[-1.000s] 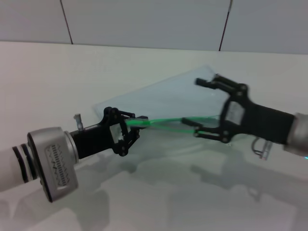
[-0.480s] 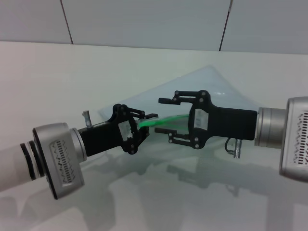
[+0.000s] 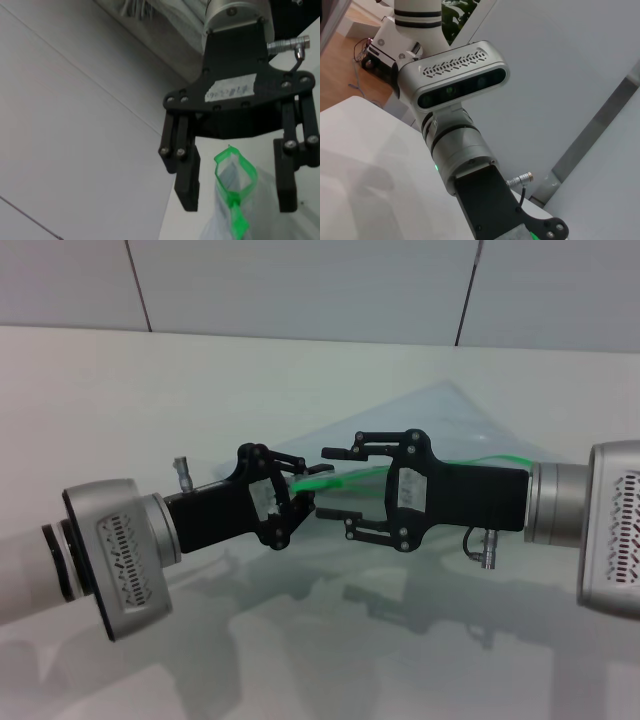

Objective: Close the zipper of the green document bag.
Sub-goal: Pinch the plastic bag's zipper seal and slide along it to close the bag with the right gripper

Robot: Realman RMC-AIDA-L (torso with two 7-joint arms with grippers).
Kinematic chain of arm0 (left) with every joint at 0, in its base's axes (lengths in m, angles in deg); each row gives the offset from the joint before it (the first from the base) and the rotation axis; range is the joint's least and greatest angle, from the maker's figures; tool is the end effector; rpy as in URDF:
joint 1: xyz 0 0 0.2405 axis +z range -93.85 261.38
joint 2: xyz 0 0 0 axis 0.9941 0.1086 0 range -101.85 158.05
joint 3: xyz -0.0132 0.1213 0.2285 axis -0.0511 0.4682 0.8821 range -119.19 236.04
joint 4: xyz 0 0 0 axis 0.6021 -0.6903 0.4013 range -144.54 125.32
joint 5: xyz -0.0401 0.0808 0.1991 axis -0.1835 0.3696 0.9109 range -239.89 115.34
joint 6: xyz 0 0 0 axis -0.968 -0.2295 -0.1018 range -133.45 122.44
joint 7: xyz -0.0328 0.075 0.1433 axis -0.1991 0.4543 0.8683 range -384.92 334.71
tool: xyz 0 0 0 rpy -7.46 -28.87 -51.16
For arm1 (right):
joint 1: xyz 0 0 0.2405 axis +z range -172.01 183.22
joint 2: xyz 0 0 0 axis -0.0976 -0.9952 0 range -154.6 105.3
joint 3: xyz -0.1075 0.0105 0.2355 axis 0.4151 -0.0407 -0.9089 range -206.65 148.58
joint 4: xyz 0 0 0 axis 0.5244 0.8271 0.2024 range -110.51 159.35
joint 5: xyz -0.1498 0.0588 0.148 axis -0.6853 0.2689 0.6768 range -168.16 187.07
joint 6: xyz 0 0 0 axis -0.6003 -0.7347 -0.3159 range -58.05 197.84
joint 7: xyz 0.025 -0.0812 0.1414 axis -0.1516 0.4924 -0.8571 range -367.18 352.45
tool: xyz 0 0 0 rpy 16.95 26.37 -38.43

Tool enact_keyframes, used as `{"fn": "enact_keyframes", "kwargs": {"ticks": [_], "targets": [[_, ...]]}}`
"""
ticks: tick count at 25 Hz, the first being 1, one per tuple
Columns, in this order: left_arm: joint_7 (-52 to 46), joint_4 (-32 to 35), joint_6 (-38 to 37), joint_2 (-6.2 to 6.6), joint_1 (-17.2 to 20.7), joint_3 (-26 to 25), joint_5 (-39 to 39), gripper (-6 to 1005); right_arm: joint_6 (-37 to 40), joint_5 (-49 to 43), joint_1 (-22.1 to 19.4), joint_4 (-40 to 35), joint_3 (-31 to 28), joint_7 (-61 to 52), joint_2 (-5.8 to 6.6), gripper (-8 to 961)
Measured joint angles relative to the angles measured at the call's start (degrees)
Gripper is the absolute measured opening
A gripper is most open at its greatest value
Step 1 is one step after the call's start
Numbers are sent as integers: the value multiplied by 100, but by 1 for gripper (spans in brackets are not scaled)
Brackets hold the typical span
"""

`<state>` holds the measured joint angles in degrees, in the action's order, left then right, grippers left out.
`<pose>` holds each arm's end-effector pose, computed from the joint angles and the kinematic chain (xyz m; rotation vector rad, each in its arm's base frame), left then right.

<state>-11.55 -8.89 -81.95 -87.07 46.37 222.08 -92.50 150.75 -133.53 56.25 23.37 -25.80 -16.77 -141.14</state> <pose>-0.2603 0.3469 -0.0810 -2.2885 0.7112 -0.4520 0.1801 0.3628 -0.1025 -2.6014 -0.7185 0.7276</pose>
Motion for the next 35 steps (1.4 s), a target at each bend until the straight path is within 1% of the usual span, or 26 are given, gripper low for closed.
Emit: {"fn": "enact_keyframes", "kwargs": {"ticks": [4, 12, 18, 23, 35], "targets": [[-8, -2, -84, 15, 17, 5, -1, 58, 27, 3, 5, -1, -14, 1, 0, 569], [-91, -7, -174, 27, 59, 16, -1, 58, 28, 7, 8, 13, -23, 9, 4, 409], [-174, -42, -305, 30, 65, 17, -1, 58, 31, 6, 28, 66, -24, 11, 4, 363], [-214, -54, -311, 35, 76, 17, -1, 59, 31, 6, 48, 107, -11, 171, -1, 300], [-214, -55, -310, 39, 85, 17, 95, 59, 1, 21, 29, 149, -36, 370, -5, 207]]}}
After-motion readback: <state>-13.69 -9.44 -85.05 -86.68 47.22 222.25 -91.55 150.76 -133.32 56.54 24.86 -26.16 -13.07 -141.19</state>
